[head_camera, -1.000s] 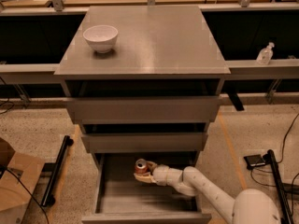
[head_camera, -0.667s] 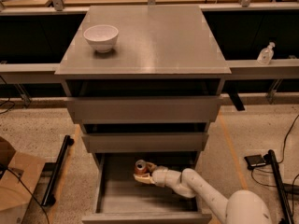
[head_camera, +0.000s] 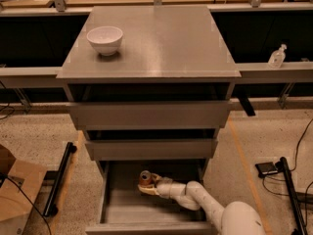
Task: Place coke can into bottom drawer
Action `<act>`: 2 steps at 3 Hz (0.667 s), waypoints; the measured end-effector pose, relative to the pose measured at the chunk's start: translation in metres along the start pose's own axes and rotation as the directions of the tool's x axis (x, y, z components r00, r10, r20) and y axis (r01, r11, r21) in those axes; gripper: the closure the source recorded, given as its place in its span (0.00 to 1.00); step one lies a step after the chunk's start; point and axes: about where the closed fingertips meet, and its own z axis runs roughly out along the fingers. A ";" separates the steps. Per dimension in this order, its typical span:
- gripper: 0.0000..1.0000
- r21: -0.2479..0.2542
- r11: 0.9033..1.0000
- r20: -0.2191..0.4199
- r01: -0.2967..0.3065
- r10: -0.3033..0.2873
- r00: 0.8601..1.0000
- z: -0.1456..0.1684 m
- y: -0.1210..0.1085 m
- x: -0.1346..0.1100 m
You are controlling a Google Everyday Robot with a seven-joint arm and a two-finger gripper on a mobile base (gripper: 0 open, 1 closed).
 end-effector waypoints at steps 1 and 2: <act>1.00 0.007 1.000 -0.009 -0.005 0.005 1.000 0.008 0.000 0.014; 1.00 0.010 1.000 -0.001 -0.022 0.022 1.000 0.016 0.001 0.026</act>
Offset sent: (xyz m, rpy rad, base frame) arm 0.0058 0.0153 -0.0443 0.0187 0.0339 -0.0270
